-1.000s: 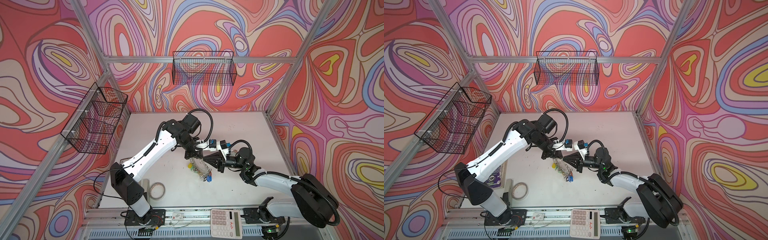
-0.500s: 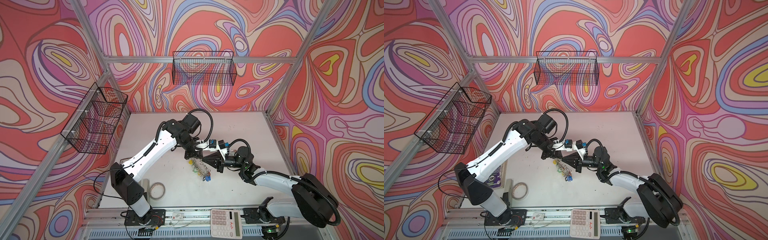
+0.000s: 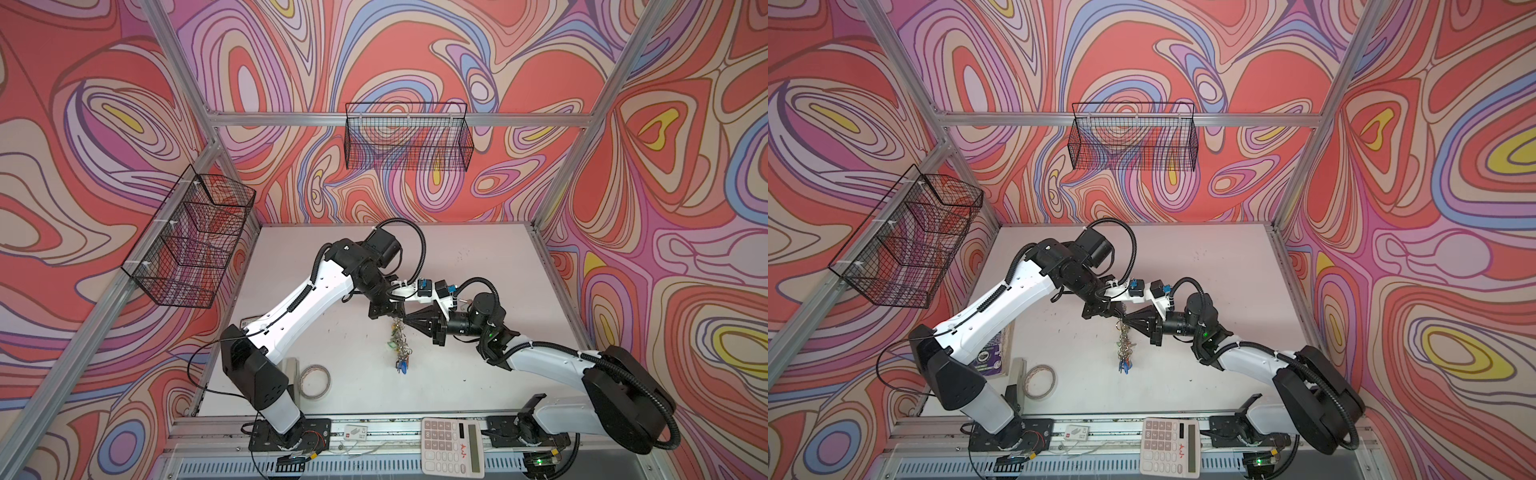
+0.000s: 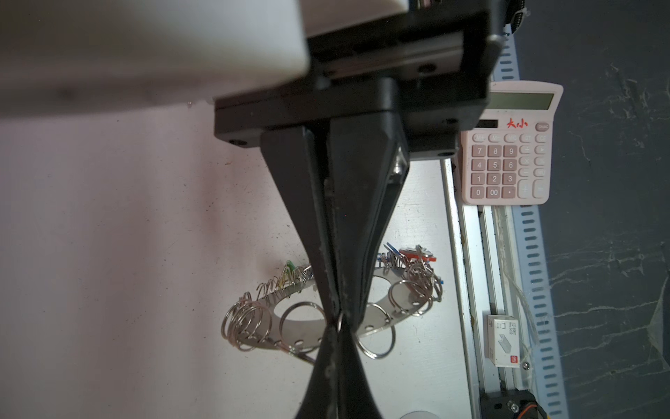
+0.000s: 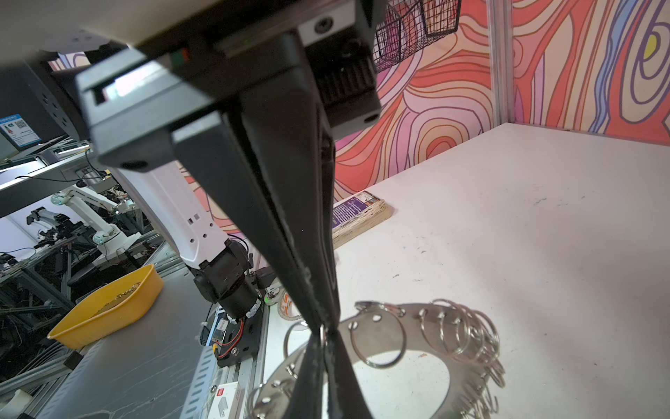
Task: Attach keys to a key ring
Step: Pass the keyring.
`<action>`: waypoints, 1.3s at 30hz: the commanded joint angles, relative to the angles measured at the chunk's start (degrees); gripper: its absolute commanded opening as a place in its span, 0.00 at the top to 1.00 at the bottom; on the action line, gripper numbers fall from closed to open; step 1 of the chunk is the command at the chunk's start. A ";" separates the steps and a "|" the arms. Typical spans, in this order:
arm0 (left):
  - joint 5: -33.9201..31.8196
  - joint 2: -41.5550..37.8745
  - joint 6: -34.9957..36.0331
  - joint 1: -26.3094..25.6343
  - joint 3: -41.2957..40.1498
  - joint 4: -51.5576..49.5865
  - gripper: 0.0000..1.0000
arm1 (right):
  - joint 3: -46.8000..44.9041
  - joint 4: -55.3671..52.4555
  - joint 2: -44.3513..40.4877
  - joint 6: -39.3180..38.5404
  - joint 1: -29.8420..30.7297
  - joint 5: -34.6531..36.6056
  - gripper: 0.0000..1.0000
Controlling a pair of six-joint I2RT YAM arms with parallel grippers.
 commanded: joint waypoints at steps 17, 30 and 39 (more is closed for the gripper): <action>16.87 -20.69 -26.27 9.16 -28.94 37.83 0.80 | 1.21 3.69 0.21 1.18 0.55 4.23 1.00; 16.56 -29.92 -39.68 12.14 -50.63 62.28 0.68 | 1.72 4.00 1.08 1.55 0.55 3.64 1.00; 14.92 -26.17 -17.87 12.03 -41.34 39.10 0.63 | 1.81 2.90 1.48 0.78 0.81 4.03 1.00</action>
